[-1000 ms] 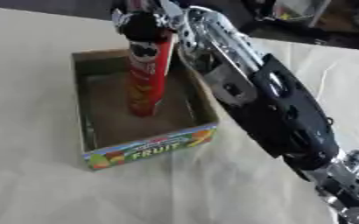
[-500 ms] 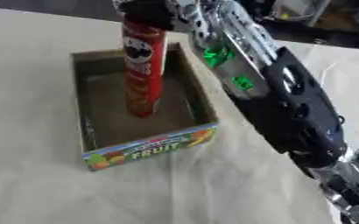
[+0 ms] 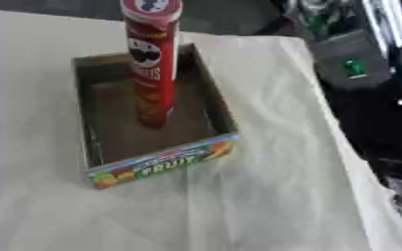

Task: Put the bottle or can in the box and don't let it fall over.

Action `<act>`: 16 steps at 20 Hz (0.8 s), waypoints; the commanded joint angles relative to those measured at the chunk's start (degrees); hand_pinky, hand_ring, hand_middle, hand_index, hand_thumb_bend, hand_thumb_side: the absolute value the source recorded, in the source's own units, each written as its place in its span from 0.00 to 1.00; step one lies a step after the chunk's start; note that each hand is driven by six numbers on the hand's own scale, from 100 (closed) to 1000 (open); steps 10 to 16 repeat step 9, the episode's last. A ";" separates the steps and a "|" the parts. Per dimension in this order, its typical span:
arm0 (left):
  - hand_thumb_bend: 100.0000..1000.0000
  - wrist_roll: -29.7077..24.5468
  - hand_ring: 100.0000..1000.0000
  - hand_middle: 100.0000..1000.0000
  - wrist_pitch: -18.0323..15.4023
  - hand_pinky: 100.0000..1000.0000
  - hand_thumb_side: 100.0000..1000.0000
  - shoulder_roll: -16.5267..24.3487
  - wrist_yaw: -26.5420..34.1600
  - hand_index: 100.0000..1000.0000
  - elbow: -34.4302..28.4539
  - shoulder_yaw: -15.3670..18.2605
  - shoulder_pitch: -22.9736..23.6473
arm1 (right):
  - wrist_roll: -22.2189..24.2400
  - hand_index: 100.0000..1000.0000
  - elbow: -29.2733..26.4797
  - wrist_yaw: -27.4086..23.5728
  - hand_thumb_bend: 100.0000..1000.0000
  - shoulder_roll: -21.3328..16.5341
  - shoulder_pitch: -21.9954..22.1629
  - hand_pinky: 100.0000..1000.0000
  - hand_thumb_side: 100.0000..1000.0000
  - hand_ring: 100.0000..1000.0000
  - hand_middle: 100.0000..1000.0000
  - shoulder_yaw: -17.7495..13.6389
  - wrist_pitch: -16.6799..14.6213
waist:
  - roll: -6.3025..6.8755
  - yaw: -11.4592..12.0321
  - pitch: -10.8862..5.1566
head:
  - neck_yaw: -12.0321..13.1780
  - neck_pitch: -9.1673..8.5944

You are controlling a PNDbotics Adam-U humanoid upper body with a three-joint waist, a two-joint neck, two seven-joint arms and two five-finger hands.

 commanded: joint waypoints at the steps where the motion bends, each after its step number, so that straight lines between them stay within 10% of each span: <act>1: 0.00 0.75 0.72 0.73 -0.35 0.40 0.63 0.76 -0.29 0.78 -1.19 0.93 -0.18 | -8.16 0.89 -1.55 -8.45 0.00 -5.38 2.08 0.41 0.51 0.77 0.90 -4.59 -1.34 | 0.77 -0.55 -1.60 | 1.25 0.16; 9: 0.00 1.75 0.72 0.73 -0.99 0.40 0.63 0.70 -0.42 0.78 -1.19 1.60 -0.02 | -28.29 0.88 -1.57 -23.71 0.00 -9.34 14.85 0.38 0.52 0.75 0.90 -10.71 -7.58 | 2.14 -2.38 -1.23 | 3.46 -0.65; 16: 0.00 1.75 0.72 0.73 -0.99 0.40 0.63 0.70 -0.42 0.78 -1.19 1.60 -0.02 | -28.29 0.88 -1.57 -23.71 0.00 -9.34 14.85 0.38 0.52 0.75 0.90 -10.71 -7.58 | 2.14 -2.38 -1.23 | 3.46 -0.65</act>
